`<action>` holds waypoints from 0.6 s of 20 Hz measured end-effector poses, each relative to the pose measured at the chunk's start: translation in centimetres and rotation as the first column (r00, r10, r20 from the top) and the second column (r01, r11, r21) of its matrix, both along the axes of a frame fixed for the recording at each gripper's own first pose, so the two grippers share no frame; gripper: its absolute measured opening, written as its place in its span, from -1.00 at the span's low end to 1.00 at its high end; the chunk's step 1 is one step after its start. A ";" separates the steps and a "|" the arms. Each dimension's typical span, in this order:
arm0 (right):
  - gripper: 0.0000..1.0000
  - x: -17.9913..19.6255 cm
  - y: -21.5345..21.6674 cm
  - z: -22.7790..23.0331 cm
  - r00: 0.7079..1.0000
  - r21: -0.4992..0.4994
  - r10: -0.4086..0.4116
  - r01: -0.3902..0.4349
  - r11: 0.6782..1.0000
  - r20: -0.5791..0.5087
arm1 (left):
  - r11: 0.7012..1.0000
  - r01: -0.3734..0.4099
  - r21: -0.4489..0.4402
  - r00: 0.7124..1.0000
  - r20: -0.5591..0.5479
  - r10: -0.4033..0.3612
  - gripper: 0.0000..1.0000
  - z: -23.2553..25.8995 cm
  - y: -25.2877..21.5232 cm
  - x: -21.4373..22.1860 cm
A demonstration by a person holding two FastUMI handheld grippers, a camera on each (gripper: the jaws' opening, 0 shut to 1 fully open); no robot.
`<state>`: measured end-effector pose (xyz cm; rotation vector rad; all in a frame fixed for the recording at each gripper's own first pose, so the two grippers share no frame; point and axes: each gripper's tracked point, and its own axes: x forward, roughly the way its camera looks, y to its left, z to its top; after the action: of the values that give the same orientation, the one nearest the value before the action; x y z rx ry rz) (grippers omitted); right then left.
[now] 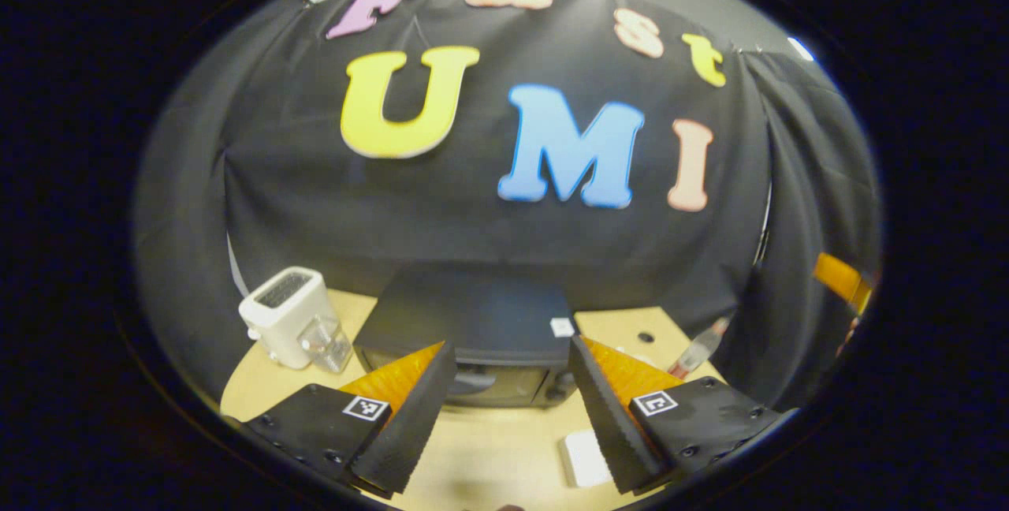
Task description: Open the electric oven with the left hand, put the food in, and close the electric oven.
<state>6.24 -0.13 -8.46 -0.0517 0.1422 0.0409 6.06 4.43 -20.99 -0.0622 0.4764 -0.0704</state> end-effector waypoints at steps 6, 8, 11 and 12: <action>0.83 -1.1 3.3 5.4 0.993 0.043 0.101 -0.104 0.994 0.065 | 0.996 -0.027 0.084 0.950 0.313 -0.001 1.00 14.9 -2.6 -2.1; 0.83 -2.0 4.0 6.7 0.993 0.048 0.094 -0.098 0.994 0.071 | 0.999 -0.007 0.050 0.948 0.319 -0.010 1.00 16.4 -3.1 -2.9; 0.83 -3.8 5.4 8.4 0.993 0.064 0.081 -0.087 0.994 0.089 | 0.999 0.012 0.051 0.945 0.326 -0.028 1.00 17.6 -2.5 -3.8; 0.83 -4.4 6.0 8.5 0.993 0.065 0.087 -0.092 0.994 0.085 | 0.998 0.017 0.061 0.948 0.315 -0.036 1.00 17.4 -1.8 -4.5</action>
<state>1.80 5.90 0.04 0.0092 0.0557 0.1330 1.58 2.60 -3.63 0.0126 0.1575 -0.0915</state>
